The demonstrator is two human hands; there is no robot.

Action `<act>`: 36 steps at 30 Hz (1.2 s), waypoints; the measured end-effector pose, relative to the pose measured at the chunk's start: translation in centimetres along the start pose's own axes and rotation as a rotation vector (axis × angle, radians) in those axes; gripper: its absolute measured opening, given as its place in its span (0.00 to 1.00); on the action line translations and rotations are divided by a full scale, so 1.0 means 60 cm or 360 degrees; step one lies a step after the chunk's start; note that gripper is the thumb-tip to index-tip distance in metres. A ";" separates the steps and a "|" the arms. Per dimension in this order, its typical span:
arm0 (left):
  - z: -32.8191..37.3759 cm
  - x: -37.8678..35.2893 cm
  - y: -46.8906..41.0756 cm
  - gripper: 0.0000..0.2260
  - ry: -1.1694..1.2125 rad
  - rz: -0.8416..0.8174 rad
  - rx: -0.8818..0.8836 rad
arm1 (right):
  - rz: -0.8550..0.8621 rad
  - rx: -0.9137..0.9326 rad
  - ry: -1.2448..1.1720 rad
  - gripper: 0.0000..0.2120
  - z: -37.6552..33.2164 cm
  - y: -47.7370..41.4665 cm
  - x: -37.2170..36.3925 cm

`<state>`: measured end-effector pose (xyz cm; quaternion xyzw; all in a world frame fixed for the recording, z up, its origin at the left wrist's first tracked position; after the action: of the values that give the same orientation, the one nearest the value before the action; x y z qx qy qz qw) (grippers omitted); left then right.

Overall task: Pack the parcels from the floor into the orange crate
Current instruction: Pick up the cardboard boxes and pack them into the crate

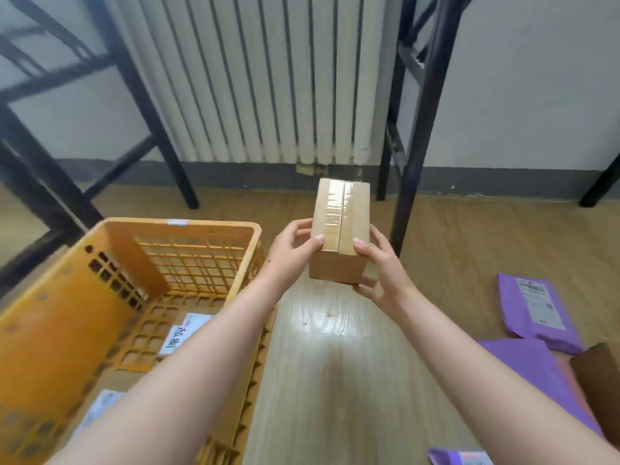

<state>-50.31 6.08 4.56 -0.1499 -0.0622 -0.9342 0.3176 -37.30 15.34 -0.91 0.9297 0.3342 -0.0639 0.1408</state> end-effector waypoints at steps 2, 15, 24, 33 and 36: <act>0.009 0.050 0.005 0.18 0.0078 0.0008 -0.0042 | -0.0152 0.0035 -0.0019 0.27 -0.019 -0.007 -0.060; -0.095 0.274 0.030 0.38 0.0656 -0.0005 0.0379 | -0.0645 0.0072 0.0091 0.24 -0.023 0.027 -0.330; -0.115 0.396 0.045 0.50 -0.0203 0.0576 0.0046 | -0.0396 0.0129 0.0564 0.46 0.002 0.023 -0.418; -0.185 0.414 0.068 0.47 0.0441 0.0133 0.0156 | -0.0060 -0.0108 0.0666 0.38 0.070 0.002 -0.425; -0.222 0.443 0.072 0.26 0.0660 0.0175 0.0277 | -0.0196 -0.0300 0.0515 0.24 0.104 0.009 -0.439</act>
<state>-70.88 -15.41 0.52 0.0701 -0.0678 -0.9174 0.3858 -57.34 -2.87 -1.15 0.8884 0.4132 0.1094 0.1676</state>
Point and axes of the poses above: each hand's wrist, its own y-axis away from the middle knuckle, its own x-axis out of the back of the hand, z = x × y, the point moved 10 cm from there along -y, towards the middle knuckle, and after that the axes turned 1 degree about x, right-handed, at the moved point
